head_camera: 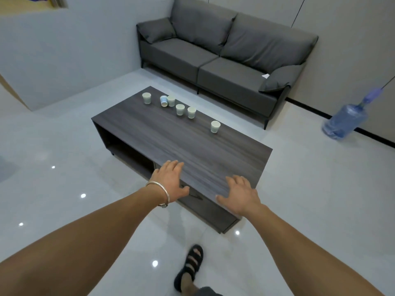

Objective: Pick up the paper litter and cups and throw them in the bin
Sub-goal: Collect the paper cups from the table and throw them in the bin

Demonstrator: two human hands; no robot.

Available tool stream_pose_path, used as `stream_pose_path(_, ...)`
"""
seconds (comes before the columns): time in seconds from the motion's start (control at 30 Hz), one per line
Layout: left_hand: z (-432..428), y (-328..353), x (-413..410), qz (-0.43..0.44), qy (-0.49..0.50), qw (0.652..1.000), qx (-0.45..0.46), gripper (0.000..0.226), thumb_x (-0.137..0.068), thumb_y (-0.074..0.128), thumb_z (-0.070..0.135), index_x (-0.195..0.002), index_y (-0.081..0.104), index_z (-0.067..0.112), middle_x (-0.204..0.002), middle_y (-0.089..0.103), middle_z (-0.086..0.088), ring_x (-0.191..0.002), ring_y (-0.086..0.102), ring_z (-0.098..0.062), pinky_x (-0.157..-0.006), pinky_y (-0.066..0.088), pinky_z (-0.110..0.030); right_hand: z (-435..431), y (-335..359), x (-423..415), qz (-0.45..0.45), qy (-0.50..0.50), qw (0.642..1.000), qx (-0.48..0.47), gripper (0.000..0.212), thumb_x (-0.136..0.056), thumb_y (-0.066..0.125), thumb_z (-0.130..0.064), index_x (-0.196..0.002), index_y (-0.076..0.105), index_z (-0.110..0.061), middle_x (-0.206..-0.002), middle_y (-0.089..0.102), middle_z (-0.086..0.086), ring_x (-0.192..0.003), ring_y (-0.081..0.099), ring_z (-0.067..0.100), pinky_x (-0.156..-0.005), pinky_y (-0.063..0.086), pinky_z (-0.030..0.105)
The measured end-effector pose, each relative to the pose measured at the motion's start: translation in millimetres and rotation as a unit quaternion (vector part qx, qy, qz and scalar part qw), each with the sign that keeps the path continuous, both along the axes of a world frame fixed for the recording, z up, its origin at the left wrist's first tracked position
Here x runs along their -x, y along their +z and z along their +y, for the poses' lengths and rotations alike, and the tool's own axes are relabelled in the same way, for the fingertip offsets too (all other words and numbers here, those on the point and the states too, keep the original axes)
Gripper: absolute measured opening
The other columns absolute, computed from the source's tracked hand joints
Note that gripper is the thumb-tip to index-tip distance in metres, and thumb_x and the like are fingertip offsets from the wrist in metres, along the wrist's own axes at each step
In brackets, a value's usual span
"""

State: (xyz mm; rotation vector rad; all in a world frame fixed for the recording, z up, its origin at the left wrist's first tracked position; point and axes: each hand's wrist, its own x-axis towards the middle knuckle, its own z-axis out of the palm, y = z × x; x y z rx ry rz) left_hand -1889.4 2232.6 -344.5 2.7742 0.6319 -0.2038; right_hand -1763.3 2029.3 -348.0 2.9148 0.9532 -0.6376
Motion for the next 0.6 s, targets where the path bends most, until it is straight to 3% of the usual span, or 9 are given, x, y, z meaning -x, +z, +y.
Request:
stream_pose_path(0.4,196.5,3.3,-102.5,0.015,0.063,0.998,-0.006,0.087,-0.079,0.058,0.053,-0.149,0.019,0.019,-0.156,0.019,-0.003,-0.144,0.014,-0.023,-0.115,0.023,-0.045,219.5,-12.4,-128.0,0.046,0.069,0.996,-0.012,0.083,-0.089,0.048,-0.062,-0.153,0.015,-0.02,-0.161,0.011,0.004,-0.148,0.005,0.024,-0.114,0.023,0.052)
stream_pose_path(0.6,270.1,-7.4,-139.2,0.032,0.045,0.998,0.006,0.087,-0.08,0.057,0.053,-0.149,0.018,0.019,-0.157,0.017,-0.003,-0.144,0.012,-0.021,-0.116,0.022,-0.043,284.6,-22.9,-165.1,0.051,0.048,0.998,0.006,0.082,-0.088,0.048,-0.062,-0.152,0.017,-0.021,-0.159,0.016,0.003,-0.147,0.009,0.024,-0.112,0.025,0.051)
